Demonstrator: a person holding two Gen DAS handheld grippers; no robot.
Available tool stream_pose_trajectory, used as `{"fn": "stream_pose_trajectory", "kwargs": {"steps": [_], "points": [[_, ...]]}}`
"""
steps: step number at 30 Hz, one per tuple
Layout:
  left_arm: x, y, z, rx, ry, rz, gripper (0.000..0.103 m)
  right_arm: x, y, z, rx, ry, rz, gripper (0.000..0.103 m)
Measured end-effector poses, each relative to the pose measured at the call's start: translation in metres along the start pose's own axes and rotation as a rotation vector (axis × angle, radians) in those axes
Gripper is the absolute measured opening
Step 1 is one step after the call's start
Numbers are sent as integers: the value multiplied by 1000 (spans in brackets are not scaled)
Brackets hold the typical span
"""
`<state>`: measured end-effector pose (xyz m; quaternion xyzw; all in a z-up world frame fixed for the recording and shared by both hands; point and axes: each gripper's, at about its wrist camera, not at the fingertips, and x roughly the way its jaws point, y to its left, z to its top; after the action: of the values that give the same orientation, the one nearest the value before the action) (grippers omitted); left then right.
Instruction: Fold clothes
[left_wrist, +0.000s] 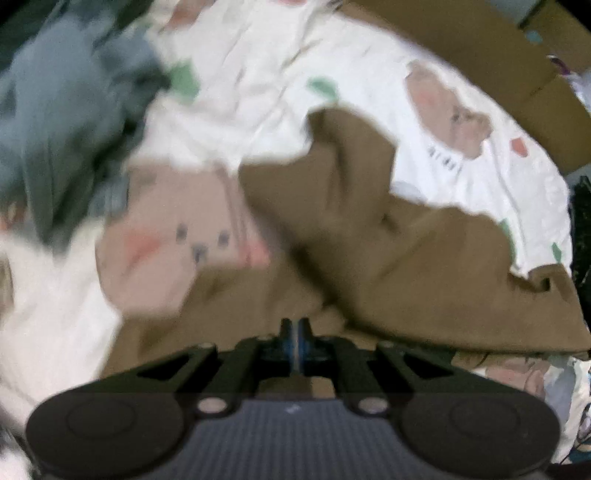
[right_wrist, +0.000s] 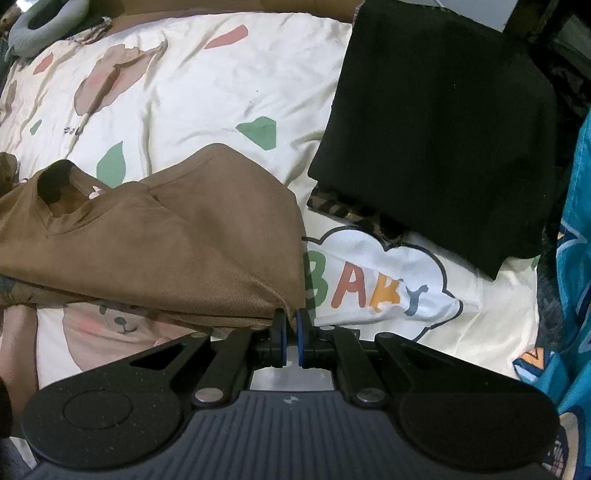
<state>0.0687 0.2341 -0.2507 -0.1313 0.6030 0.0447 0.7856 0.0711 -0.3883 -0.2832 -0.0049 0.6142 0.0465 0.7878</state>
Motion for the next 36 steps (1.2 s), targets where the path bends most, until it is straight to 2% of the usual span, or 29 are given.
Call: {"fn": "stream_pose_trajectory", "kwargs": {"steps": [3,9,15,16,19,20,22,28,31,36], "points": [[-7,-16,25,90,-45,8,9,-1,-1,-2,5,-13,10,4],[1,-62,69,349,-108,27,10,-2,-3,-5,13,-29,32,4],[25,-104,96,601,-117,56,12,-3,0,-6,-16,-33,26,4],[31,-111,100,638,-107,54,13,-3,0,-7,-11,-34,27,4],[53,-131,108,774,-56,38,30,-2,-2,-7,0,-35,30,4],[61,-139,109,825,-41,38,33,-1,-2,-7,1,-34,31,4],[73,-150,111,911,-16,41,33,0,-2,-7,-1,-33,30,4],[109,-161,113,1043,77,24,33,0,-2,-7,-13,-29,30,4],[126,-167,115,1109,124,15,36,1,-3,-8,-7,-32,29,4],[144,-148,113,1098,217,22,34,-1,-1,-10,-13,-27,27,4]]}}
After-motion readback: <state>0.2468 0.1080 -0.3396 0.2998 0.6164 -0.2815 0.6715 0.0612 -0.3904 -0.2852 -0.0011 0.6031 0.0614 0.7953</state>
